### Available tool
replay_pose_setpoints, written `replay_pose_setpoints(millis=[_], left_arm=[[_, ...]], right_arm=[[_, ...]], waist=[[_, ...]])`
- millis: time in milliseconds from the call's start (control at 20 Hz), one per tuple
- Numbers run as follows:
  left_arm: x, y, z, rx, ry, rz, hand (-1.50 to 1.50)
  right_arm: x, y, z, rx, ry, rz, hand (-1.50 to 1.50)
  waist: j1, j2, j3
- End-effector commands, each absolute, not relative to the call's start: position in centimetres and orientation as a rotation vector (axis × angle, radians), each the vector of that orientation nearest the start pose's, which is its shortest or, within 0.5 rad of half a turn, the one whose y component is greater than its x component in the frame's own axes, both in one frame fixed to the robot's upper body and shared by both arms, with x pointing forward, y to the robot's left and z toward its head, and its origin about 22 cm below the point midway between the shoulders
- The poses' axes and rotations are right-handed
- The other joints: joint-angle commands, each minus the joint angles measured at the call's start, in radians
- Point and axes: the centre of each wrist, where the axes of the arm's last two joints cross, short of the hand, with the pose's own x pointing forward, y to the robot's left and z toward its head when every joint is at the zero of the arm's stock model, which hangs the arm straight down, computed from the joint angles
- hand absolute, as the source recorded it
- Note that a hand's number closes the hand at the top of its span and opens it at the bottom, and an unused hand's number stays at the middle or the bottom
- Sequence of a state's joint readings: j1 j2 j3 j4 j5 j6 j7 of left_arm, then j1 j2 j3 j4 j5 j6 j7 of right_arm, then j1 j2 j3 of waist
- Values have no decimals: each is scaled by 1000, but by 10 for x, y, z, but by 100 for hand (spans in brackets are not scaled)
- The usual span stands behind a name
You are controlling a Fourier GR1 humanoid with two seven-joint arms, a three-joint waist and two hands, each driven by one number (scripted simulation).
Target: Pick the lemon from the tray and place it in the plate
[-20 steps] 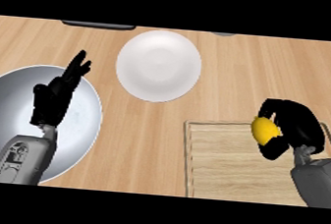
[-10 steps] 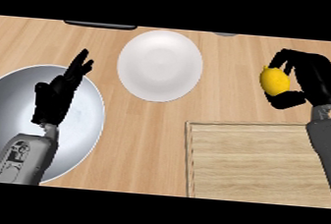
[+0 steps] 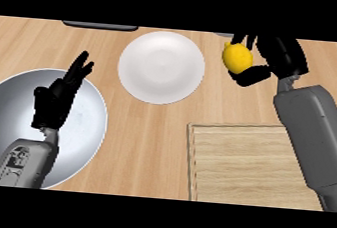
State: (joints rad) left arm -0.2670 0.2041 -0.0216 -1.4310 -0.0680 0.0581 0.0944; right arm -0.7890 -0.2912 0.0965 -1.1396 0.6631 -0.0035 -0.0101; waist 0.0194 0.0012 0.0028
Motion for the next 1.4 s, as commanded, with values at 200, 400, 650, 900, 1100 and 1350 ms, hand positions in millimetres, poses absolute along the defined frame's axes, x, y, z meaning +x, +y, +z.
replay_pose_setpoints(millis=[200,400,650,900,1100,1350], left_arm=[[306,255,48,204,-1549,-243,0],[312,246,46,198,-1581,-229,0],[309,244,42,159,-1575,-261,0],[319,236,59,141,-1592,-283,0],[323,229,52,147,-1606,-312,0],[320,216,51,118,-1610,-330,0]], right_arm=[[423,-106,149,-569,-1773,980,150],[431,-74,128,-519,-1783,994,150],[440,-54,127,-670,-1690,1122,150],[439,-61,96,-694,-1535,1075,150],[438,-71,77,-597,-1471,1019,-150],[438,-74,72,-546,-1502,959,-150]], waist=[[4,3,-3],[13,9,-3],[38,17,-4],[73,22,-3],[87,31,-3],[121,37,-2]])
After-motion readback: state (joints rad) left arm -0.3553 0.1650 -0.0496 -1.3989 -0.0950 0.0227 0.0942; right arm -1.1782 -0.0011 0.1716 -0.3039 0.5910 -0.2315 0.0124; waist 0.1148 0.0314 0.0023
